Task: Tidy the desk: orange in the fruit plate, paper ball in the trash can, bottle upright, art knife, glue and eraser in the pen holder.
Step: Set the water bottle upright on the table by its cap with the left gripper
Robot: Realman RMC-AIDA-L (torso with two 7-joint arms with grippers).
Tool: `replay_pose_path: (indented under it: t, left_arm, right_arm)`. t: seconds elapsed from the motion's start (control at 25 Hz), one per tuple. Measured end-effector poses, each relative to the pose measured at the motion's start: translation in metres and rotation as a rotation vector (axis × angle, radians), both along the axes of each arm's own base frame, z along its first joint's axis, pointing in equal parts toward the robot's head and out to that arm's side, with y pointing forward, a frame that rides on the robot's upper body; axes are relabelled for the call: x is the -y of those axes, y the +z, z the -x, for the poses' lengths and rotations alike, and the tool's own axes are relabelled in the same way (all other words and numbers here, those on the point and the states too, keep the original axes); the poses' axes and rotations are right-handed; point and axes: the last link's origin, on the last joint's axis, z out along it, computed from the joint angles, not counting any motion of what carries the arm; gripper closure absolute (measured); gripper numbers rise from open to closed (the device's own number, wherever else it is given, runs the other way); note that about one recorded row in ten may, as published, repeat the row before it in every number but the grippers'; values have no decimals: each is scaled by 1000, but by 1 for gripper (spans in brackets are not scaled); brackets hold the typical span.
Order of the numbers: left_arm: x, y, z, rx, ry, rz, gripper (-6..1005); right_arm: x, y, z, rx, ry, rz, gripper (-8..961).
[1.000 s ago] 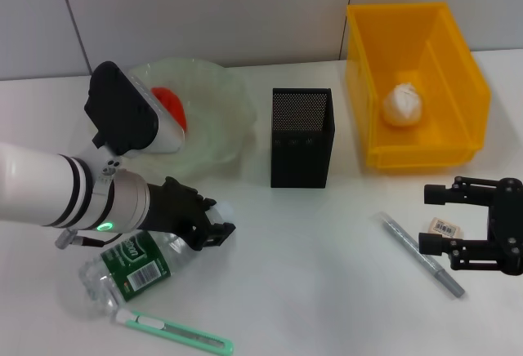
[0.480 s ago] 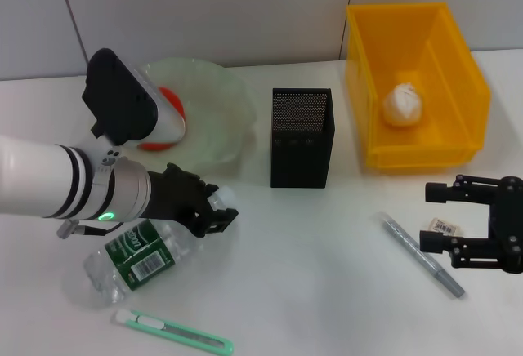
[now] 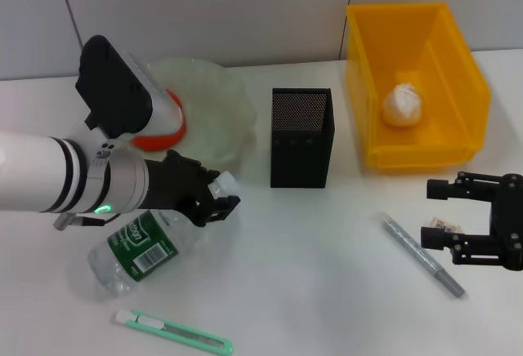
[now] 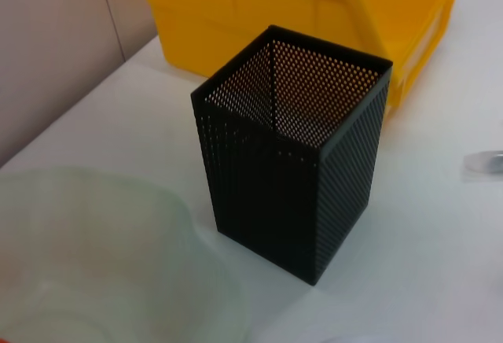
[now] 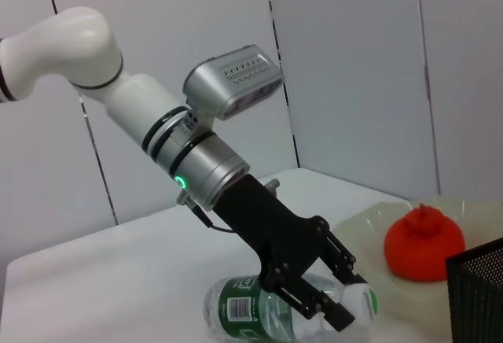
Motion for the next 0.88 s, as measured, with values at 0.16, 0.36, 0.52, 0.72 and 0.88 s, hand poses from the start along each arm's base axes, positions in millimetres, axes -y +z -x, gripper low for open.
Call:
replay_pose_path:
  t: [0.16, 0.36, 0.52, 0.72, 0.88]
  left_arm:
    - [5, 4, -2, 8, -44, -16, 547]
    - [8, 8, -5, 33, -44, -31, 548]
    - [11, 12, -7, 74, -36, -37, 549]
    - [14, 13, -10, 101, -34, -33, 550]
    - [16, 15, -13, 108, -45, -39, 550]
  right_arm:
    - [0, 3, -1, -1, -4, -12, 202]
    - [-1, 5, -1, -2, -6, -25, 202]
    - [-2, 5, -1, -2, -6, -26, 202]
    - [-2, 6, -1, -3, -7, -31, 202]
    - [-4, 8, -1, -6, -11, -40, 202]
